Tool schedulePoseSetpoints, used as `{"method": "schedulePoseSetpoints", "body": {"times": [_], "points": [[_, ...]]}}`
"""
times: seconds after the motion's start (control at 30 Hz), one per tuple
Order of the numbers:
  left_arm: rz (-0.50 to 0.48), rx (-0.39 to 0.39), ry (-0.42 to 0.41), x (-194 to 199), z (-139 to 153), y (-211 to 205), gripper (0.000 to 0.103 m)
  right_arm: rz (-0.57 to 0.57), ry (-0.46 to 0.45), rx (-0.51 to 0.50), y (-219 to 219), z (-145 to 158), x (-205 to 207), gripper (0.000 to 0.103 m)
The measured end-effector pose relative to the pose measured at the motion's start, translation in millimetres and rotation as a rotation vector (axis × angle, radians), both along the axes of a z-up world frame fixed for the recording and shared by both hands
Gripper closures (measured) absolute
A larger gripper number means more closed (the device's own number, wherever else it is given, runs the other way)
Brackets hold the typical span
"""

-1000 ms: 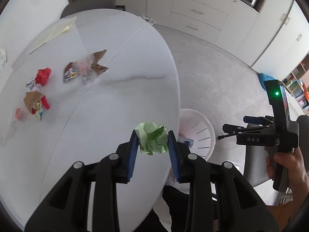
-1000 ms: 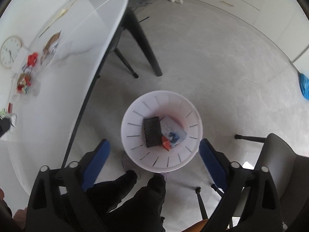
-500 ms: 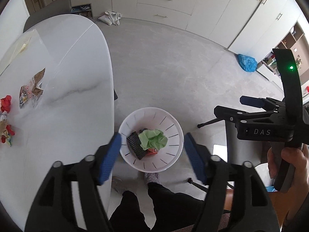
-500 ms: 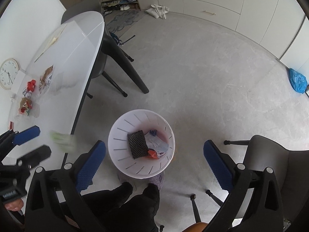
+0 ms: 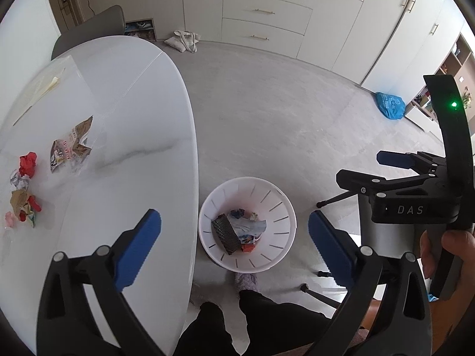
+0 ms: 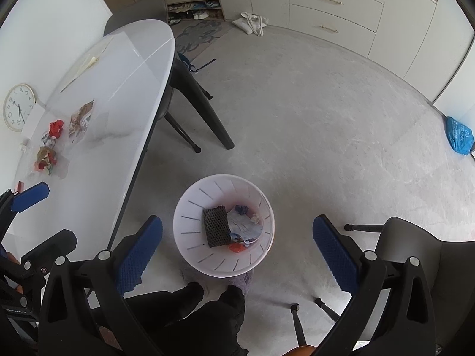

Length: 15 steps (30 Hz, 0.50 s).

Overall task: Collect trash
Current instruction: 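Move the left tool to the clear plastic bottle and grasp it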

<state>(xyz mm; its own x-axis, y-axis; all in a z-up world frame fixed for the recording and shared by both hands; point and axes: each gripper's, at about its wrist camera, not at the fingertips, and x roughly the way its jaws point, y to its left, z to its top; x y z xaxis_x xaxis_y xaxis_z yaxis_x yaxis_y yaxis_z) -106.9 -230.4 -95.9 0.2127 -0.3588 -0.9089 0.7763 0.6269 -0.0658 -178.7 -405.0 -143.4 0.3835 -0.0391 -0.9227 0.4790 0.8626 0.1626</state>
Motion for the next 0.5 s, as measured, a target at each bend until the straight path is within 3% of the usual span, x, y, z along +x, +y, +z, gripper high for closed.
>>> {"method": "schedulePoseSetpoints", "body": {"times": [0.23, 0.5], "points": [[0.116, -0.014, -0.021, 23.7, 6.6, 31.0, 0.008, 0.035, -0.02, -0.016, 21.6, 11.1, 19.0, 0.003], [0.42, -0.035, -0.039, 87.9, 14.6, 121.6, 0.008, 0.151, -0.094, 0.0, 74.1, 32.7, 76.1, 0.003]]}}
